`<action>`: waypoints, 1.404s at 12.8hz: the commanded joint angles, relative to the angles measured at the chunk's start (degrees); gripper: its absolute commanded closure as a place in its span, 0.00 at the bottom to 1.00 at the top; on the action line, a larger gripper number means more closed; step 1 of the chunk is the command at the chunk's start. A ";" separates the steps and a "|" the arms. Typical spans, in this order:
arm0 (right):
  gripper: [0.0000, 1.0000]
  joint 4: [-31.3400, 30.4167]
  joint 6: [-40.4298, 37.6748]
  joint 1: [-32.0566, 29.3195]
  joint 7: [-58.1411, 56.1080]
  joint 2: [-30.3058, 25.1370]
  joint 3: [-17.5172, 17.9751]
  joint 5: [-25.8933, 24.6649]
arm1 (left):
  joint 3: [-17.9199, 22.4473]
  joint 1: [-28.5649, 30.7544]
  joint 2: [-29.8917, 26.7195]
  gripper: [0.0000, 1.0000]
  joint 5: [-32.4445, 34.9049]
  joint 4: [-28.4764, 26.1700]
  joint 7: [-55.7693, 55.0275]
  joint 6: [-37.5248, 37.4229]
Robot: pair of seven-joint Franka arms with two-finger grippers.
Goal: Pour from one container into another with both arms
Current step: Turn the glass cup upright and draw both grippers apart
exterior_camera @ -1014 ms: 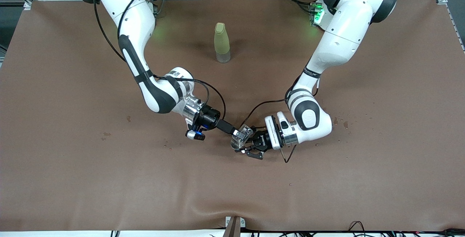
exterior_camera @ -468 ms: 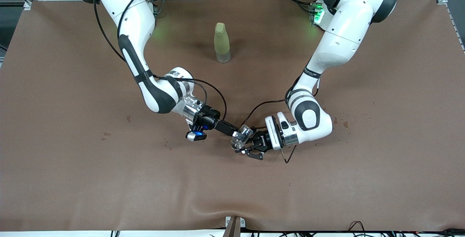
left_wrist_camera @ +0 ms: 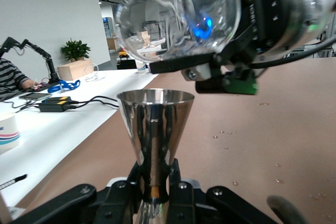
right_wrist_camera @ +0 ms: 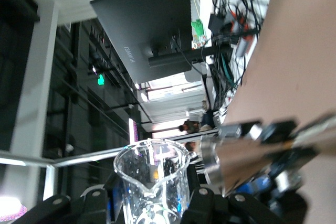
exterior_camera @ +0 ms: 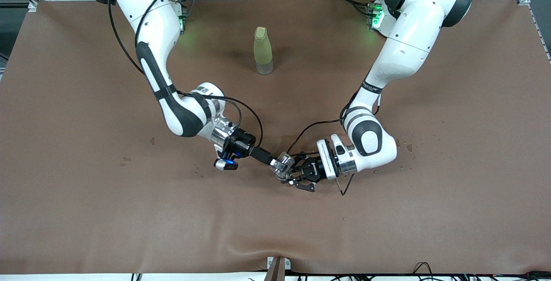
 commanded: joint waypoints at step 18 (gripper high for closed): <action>1.00 1.25 -46.11 -56.04 -75.02 7.54 0.34 -75.72 | -0.06 41.66 -7.90 1.00 42.26 -15.12 13.33 -44.23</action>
